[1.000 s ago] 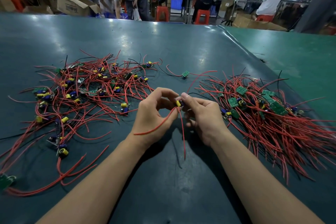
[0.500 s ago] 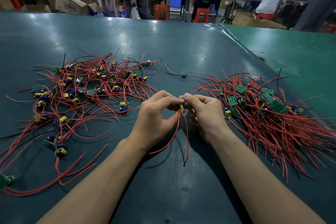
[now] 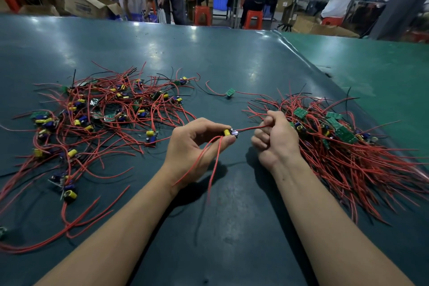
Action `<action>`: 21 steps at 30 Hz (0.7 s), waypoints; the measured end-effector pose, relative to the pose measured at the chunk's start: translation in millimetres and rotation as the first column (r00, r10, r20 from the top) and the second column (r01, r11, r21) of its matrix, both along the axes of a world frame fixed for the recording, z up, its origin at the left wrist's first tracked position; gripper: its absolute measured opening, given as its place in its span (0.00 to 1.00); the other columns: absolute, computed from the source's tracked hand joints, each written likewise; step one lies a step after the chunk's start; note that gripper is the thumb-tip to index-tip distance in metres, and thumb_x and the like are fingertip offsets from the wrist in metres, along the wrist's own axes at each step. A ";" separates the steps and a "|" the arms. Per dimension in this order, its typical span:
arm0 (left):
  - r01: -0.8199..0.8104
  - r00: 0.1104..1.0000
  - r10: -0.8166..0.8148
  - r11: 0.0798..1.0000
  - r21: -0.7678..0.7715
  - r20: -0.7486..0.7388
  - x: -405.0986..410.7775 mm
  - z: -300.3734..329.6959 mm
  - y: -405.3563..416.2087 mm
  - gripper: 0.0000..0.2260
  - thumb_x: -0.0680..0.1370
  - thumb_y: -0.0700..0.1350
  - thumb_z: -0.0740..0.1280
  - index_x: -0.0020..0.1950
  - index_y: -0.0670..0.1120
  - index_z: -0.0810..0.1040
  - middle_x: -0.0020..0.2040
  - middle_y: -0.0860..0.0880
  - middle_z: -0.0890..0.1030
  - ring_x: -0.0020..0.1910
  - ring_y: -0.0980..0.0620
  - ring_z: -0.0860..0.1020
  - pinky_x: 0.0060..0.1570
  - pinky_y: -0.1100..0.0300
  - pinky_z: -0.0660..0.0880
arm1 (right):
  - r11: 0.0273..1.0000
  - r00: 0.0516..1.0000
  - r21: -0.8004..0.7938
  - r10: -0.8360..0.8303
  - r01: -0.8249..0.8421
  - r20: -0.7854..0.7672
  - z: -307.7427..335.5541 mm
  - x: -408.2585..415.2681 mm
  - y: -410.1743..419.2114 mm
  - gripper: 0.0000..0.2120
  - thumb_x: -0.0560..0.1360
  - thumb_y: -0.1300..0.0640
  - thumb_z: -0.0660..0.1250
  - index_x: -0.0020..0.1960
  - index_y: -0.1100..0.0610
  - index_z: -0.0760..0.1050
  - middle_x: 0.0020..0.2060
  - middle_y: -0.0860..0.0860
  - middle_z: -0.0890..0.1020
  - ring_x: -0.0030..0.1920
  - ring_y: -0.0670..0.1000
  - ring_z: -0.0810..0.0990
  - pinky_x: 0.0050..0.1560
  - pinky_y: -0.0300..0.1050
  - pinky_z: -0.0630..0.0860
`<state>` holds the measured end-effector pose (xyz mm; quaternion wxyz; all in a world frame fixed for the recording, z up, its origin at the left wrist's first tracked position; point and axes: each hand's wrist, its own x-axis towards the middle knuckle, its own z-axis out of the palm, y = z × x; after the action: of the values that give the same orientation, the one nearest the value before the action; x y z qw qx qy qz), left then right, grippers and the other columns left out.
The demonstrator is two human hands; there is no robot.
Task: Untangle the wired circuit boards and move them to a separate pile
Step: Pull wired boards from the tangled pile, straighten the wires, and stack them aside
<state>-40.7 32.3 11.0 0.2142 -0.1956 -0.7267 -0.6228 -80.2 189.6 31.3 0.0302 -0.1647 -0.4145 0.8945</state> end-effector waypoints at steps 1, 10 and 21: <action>0.020 0.999 -0.021 1.000 0.010 0.033 0.6 0.9 0.4 0.07 0.70 0.35 0.76 0.47 0.41 0.84 0.41 0.47 0.83 0.40 0.56 0.82 0.44 0.65 0.77 | 0.999 1.000 -0.038 0.030 -0.029 0.004 0.5 0.0 0.8 0.19 0.80 0.58 0.57 0.31 0.54 0.62 0.18 0.45 0.59 0.16 0.43 0.55 0.16 0.34 0.51; 0.003 0.985 -0.027 0.990 0.138 0.171 1.1 7.6 -2.9 0.07 0.70 0.33 0.75 0.46 0.38 0.84 0.39 0.45 0.84 0.37 0.57 0.80 0.42 0.66 0.76 | 0.993 0.996 -0.094 0.060 -0.067 -0.068 3.1 -0.2 4.4 0.17 0.82 0.54 0.59 0.35 0.56 0.72 0.22 0.46 0.66 0.18 0.42 0.58 0.16 0.34 0.55; 0.005 0.979 -0.035 0.989 0.150 0.201 0.4 7.7 -6.5 0.06 0.69 0.35 0.76 0.45 0.38 0.84 0.38 0.48 0.84 0.38 0.54 0.80 0.44 0.63 0.78 | 0.960 0.995 -0.265 0.073 -0.090 -0.072 5.8 0.2 12.1 0.20 0.81 0.55 0.58 0.31 0.56 0.73 0.21 0.46 0.66 0.17 0.43 0.59 0.16 0.33 0.54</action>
<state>-40.3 25.8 18.7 0.1467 -0.1218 -0.6942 -0.6941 -80.1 201.7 37.1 -0.0164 -0.1224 -0.2952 0.9474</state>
